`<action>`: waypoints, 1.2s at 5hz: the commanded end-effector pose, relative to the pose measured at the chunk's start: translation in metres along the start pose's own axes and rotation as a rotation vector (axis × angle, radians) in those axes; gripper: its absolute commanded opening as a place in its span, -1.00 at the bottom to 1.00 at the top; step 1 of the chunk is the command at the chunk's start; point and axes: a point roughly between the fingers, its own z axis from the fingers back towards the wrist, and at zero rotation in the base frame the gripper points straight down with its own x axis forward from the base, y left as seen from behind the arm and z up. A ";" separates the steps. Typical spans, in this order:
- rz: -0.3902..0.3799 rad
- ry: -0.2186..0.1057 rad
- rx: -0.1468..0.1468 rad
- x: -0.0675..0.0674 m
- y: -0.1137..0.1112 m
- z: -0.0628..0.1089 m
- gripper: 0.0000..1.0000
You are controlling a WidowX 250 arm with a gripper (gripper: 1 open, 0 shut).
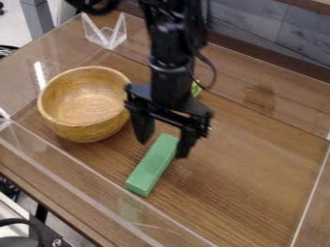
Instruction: Put the green stick in the brown bowl
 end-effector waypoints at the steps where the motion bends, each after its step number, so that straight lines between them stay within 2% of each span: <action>1: -0.022 -0.045 0.000 0.006 0.006 -0.013 1.00; 2: -0.057 -0.063 0.001 0.009 0.011 -0.026 1.00; 3: -0.105 -0.071 -0.003 0.005 0.016 -0.041 1.00; 4: -0.137 -0.073 -0.027 0.003 0.018 -0.043 1.00; 6: -0.143 -0.069 -0.051 0.010 -0.001 0.002 1.00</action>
